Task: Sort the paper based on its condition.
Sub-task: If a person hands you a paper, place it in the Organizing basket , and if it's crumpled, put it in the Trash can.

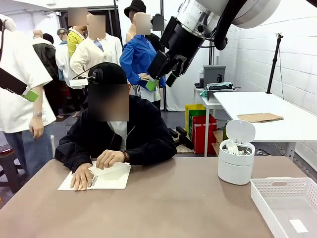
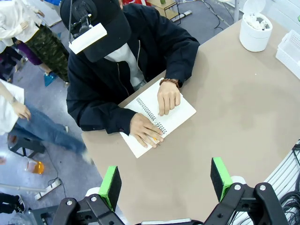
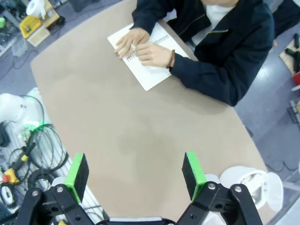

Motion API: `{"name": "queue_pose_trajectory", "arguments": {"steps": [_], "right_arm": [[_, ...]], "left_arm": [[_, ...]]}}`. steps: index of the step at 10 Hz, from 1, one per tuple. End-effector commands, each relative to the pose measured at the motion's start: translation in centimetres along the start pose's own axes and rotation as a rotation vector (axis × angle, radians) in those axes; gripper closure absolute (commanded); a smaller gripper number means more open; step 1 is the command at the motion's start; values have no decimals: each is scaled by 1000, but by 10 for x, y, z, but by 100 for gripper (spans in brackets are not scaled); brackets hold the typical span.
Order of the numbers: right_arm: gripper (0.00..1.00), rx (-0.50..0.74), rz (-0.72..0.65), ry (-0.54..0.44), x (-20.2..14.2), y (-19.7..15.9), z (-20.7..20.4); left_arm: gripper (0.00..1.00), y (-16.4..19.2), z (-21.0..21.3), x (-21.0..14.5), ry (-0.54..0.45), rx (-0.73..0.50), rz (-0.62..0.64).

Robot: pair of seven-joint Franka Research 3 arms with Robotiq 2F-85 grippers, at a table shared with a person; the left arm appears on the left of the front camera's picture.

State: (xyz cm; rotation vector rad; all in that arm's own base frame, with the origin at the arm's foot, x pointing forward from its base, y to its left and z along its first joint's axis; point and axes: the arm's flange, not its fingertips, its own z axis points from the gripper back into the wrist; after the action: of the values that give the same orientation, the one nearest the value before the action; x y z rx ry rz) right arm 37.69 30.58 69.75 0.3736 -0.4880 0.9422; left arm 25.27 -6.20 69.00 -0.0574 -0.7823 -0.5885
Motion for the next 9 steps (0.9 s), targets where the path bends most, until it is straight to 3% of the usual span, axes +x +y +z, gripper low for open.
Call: {"name": "queue_pose_trajectory", "arguments": {"steps": [1,9], "right_arm": [[0,4,-9,1,-1,-1,0],[0,4,-9,1,-1,-1,0]], "left_arm": [[0,0,0,0,-1,0,2],[0,0,0,0,-1,0,2]]}}
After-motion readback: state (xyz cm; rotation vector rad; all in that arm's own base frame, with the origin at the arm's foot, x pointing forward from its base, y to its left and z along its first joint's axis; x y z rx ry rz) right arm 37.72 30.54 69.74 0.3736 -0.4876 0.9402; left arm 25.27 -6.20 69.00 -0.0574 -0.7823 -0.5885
